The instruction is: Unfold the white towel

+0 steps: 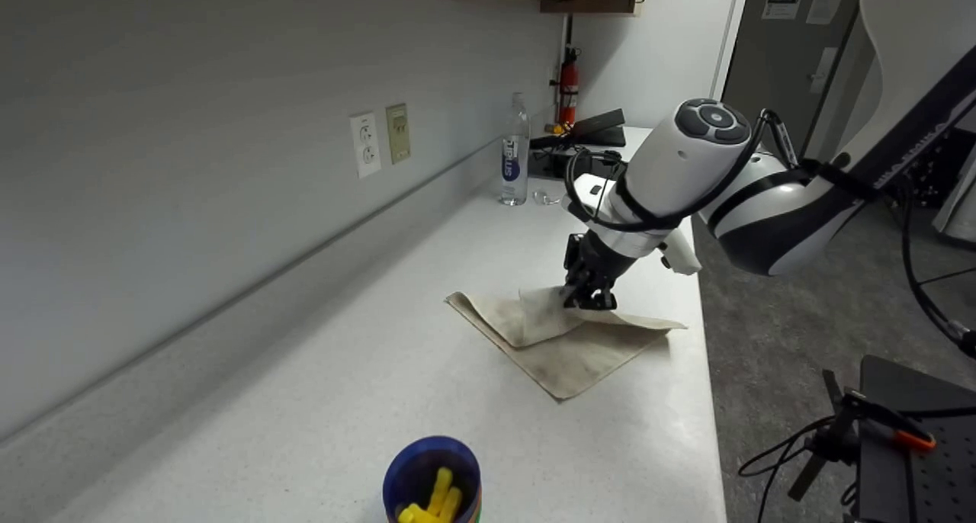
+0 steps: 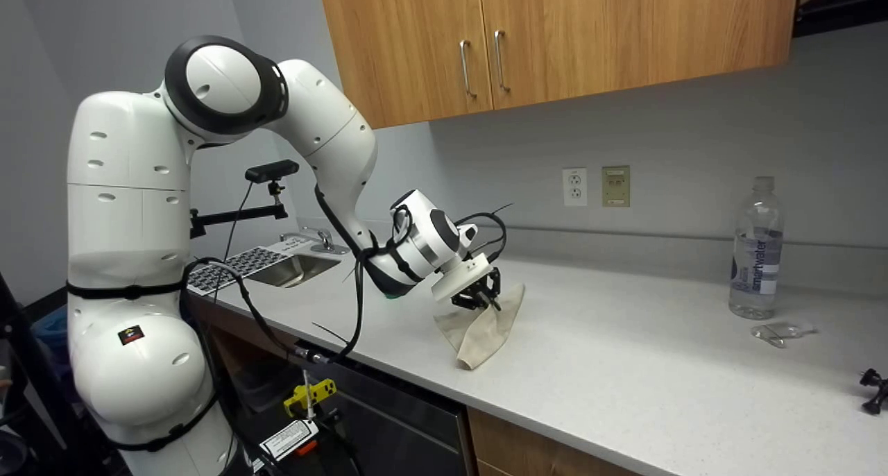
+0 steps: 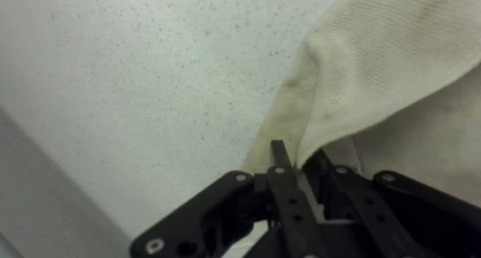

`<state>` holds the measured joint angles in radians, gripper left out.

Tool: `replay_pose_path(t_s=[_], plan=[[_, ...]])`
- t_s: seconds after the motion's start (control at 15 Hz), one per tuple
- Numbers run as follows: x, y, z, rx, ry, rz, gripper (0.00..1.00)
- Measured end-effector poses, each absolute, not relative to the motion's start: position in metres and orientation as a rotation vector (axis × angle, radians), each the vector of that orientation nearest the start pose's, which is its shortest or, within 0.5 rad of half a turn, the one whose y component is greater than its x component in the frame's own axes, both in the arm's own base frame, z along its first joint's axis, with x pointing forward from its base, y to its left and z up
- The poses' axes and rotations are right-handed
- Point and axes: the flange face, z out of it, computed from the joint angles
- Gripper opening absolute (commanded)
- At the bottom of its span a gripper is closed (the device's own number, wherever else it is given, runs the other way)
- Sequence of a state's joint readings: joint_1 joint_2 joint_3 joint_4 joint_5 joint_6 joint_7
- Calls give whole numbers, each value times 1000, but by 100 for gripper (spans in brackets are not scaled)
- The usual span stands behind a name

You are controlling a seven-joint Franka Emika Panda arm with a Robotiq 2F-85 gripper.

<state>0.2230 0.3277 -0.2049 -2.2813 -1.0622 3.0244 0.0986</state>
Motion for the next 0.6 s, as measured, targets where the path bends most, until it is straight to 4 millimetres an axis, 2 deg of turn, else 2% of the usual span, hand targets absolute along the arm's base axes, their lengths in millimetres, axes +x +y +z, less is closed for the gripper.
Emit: replay_pose_path(t_s=[0.33,0.6], plan=[[553,25,251,-3183,-1508,-704,0],[553,-8,248,-3285,-1396,-695,0]])
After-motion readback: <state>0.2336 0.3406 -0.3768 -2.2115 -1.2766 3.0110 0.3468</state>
